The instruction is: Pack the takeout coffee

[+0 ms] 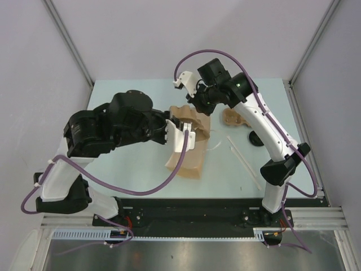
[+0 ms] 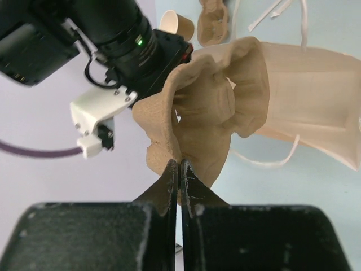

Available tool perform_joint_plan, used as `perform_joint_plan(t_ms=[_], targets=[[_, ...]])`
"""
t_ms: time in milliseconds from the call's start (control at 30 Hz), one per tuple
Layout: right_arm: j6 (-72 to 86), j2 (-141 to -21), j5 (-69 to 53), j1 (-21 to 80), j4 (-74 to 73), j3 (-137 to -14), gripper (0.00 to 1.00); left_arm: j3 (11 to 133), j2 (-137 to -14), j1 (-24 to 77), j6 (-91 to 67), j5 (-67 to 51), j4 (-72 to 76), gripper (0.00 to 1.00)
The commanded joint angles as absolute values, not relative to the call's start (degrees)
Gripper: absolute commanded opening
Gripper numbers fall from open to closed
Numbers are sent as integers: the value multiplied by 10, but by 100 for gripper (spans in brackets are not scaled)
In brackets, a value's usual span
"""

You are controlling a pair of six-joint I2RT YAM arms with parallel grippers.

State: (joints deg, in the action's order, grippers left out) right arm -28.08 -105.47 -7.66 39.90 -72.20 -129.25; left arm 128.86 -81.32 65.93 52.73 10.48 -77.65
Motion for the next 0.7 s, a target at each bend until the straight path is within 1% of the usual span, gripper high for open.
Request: perform_joint_plan(t_ms=[0, 233, 400, 533, 667], targets=[[-278, -1051, -63, 412, -714, -1322, 0, 1263, -825, 675, 548, 126, -840, 0], [-275, -1052, -61, 419, -714, -1322, 0, 1229, -838, 686, 555, 131, -840, 0], [-282, -1046, -50, 419, -706, -1308, 0, 1280, -836, 685, 558, 142, -841, 0], [-281, -1051, -16, 416, -697, -1303, 0, 1317, -824, 686, 569, 163, -839, 0], [-276, -1058, -1, 416, -697, -1307, 0, 1309, -808, 693, 589, 189, -839, 0]])
